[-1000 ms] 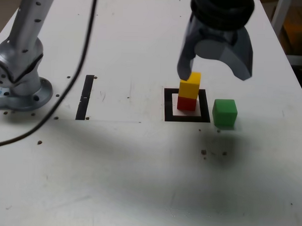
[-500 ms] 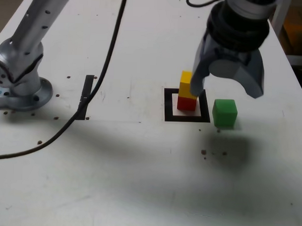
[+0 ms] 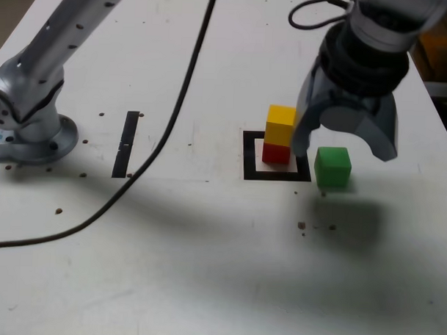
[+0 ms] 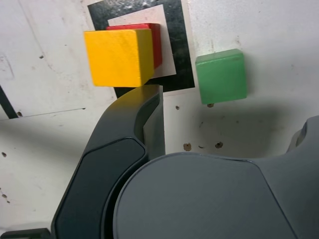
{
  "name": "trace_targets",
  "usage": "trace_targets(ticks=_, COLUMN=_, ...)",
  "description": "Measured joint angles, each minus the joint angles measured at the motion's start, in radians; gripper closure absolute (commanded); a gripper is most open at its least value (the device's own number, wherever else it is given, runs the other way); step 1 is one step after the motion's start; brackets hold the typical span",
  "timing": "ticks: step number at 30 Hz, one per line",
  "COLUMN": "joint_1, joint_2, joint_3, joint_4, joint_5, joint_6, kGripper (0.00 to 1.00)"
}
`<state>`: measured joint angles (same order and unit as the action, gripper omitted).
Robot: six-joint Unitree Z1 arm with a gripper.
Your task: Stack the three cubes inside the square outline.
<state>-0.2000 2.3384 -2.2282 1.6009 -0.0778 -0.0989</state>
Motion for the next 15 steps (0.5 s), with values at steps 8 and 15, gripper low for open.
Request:
trace_targets(ticks=8, joint_1=0.003, joint_2=0.057, joint_3=-0.025, joint_4=0.001, joint_5=0.0, joint_6=0.018, kGripper=0.01)
trace_targets(ticks=15, joint_1=0.011, joint_2=0.092, joint_3=-0.037, joint_4=0.001, joint_5=-0.007, joint_6=0.029, kGripper=0.02)
